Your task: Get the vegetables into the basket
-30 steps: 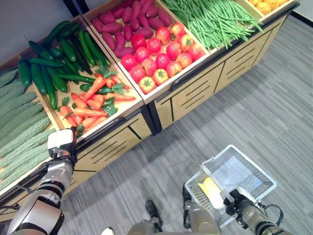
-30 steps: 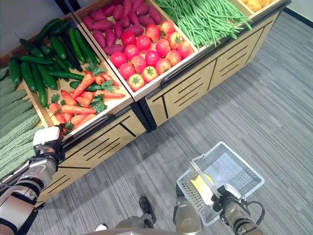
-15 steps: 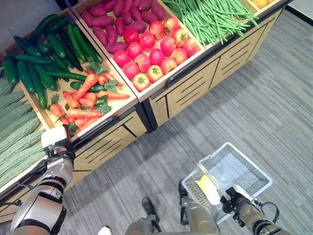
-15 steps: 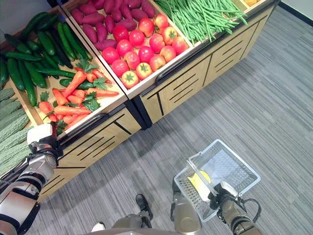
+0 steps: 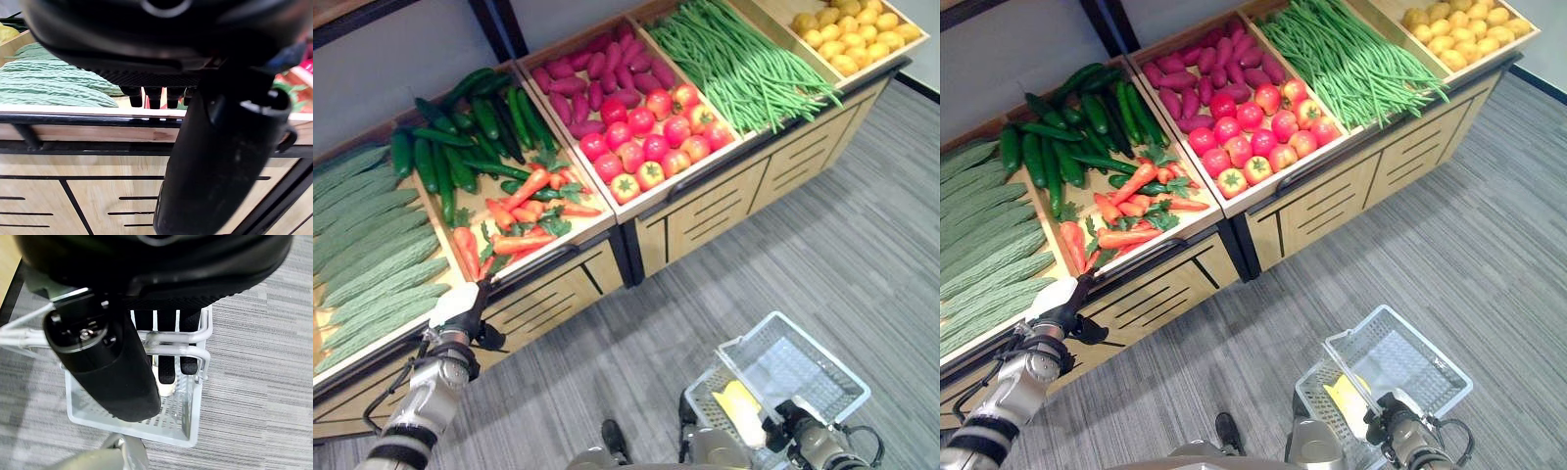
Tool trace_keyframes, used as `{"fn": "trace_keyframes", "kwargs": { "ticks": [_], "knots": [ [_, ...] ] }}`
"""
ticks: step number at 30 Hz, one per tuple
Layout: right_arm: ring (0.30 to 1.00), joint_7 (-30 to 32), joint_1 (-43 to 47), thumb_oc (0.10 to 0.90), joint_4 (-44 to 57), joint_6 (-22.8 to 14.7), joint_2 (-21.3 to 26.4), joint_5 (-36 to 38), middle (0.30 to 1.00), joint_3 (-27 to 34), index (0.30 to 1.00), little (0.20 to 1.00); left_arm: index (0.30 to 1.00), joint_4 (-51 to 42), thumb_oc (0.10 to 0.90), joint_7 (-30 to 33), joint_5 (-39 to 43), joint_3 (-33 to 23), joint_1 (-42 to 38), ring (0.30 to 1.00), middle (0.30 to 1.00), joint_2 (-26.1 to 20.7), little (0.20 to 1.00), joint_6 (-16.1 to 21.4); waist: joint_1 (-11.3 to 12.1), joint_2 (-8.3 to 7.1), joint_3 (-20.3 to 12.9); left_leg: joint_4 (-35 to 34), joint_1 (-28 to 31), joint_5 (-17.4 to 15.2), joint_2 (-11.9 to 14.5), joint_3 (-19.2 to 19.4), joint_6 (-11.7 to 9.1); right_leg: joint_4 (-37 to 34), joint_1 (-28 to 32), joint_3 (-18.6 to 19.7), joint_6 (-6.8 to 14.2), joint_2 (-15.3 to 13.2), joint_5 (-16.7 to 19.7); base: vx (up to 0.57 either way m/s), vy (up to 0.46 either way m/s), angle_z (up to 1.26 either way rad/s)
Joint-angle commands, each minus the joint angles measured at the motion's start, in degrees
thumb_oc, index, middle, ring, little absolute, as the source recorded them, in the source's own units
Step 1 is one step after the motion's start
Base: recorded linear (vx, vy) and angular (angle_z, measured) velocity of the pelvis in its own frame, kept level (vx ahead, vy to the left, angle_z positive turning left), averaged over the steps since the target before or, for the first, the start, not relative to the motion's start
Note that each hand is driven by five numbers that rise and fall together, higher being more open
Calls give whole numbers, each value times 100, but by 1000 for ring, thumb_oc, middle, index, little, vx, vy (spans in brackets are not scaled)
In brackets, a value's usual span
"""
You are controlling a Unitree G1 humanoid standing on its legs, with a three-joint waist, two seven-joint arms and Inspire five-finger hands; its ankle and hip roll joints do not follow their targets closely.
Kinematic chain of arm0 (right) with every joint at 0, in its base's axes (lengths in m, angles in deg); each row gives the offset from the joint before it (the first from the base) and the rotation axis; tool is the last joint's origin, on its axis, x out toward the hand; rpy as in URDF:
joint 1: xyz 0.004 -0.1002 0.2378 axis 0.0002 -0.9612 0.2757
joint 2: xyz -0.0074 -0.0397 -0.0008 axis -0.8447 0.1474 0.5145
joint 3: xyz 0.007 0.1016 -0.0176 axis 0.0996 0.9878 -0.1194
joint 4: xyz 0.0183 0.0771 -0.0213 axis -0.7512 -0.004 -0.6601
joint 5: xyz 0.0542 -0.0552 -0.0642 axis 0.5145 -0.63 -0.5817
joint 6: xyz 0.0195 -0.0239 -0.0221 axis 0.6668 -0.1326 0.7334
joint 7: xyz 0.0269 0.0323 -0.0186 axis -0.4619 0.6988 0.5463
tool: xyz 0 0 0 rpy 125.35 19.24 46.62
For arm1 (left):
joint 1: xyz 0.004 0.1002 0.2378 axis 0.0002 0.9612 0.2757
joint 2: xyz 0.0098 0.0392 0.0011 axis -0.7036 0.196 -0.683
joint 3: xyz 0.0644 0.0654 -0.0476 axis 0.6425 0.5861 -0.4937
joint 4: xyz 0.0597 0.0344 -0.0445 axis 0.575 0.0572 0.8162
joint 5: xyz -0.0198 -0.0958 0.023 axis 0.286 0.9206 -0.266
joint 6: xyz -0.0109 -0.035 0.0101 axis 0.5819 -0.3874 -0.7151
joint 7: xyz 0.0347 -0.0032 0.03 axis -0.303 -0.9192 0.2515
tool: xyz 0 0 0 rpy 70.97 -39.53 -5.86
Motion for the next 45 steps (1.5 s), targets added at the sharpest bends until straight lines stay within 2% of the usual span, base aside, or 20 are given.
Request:
{"fn": "trace_keyframes", "kwargs": {
  "ticks": [1,4,5,10,14,18,20,25,26,30,31,32,38,45],
  "knots": [
    [300,-115,-147,400,-246,27,-190,-108,300,12,300,300,1000,-602,900,141,203,-645,-47,1000,1000,-285,1000,207,29,-394,-520,7,133,-876,-330,-103,164,-16,272,159,653,-421,-486,-62,54,21],
    [300,-146,-185,400,-238,43,-218,-104,300,67,300,300,1000,-944,900,46,350,-833,243,1000,1000,-173,1000,286,55,-436,-572,7,173,-895,-350,-143,189,-16,331,133,647,-431,-490,-53,44,14],
    [300,-142,-206,400,-244,31,-243,-99,300,99,300,300,1000,-1193,900,33,613,-890,384,1000,1000,3,1000,364,82,-476,-611,7,213,-911,-362,-189,213,-16,391,86,651,-440,-497,-38,28,6],
    [300,-117,-190,400,-251,-1,-292,-18,300,144,300,300,1000,-1744,900,-228,1177,-862,788,1000,1000,336,1000,552,165,-549,-669,7,274,-949,-389,-256,275,-16,471,10,677,-469,-486,-70,58,5],
    [300,-105,-197,400,-210,-17,-304,-6,300,137,300,300,1000,-1466,900,-659,2121,-534,989,1000,1000,747,1000,621,169,-577,-648,7,306,-964,-420,-260,320,-16,505,8,688,-486,-460,-44,46,1],
    [300,-97,-204,400,-112,-42,-303,-39,300,127,300,300,1000,-995,900,-1042,2456,-197,1184,1000,1000,938,1000,577,151,-572,-637,7,310,-974,-447,-264,352,-15,511,-4,710,-507,-427,-27,43,0],
    [300,-94,-179,400,-96,-50,-307,-74,300,70,300,300,1000,-510,900,-1112,2481,46,1148,1000,1000,1033,1000,510,138,-579,-636,7,316,-979,-459,-304,363,-15,541,-42,719,-523,-430,-15,35,2],
    [300,-51,-96,400,-109,-35,-353,-101,300,-62,300,300,1000,691,900,-999,1770,481,952,1000,1000,1125,1000,393,149,-593,-622,7,314,-985,-481,-364,376,-15,565,-94,733,-546,-440,-14,28,7],
    [300,-51,-93,400,-109,-35,-353,-101,300,-62,300,300,1000,697,900,-997,1770,481,946,1000,1000,1126,1000,396,154,-594,-622,7,310,-982,-481,-357,377,-15,558,-89,728,-546,-437,-13,25,12],
    [300,34,22,400,-226,-21,-424,-113,300,-207,300,300,1000,2808,900,-607,1210,747,368,1000,1000,1460,1000,240,167,-615,-617,7,315,-979,-500,-400,380,-15,578,-121,731,-550,-447,-22,23,7],
    [300,34,26,400,-227,-22,-424,-113,300,-206,300,300,1000,2815,900,-604,1211,748,361,1000,1000,1462,1000,244,173,-616,-616,7,311,-977,-500,-393,381,-15,572,-116,728,-550,-444,0,0,0],
    [300,215,-82,400,-752,-102,-882,1237,300,64,300,300,1000,5858,900,-28,2676,-173,-169,1000,1000,1981,1000,137,281,-929,-613,7,136,-926,-878,-971,520,2,839,483,503,-17,-864,0,0,0],
    [300,244,-91,400,-697,-160,-878,1339,300,97,300,300,1000,5840,900,-35,2680,-112,-163,1000,1000,2048,1000,165,256,-905,-631,7,206,-950,-868,-957,521,-14,896,521,494,-21,-856,0,0,0],
    [300,231,-91,400,-812,-156,-898,1116,300,-25,300,300,1000,5871,900,-51,2544,-19,-189,1000,1000,2059,1000,149,279,-917,-623,7,218,-964,-873,-986,549,2,885,533,510,-39,-839,3,17,0]
  ]
}}
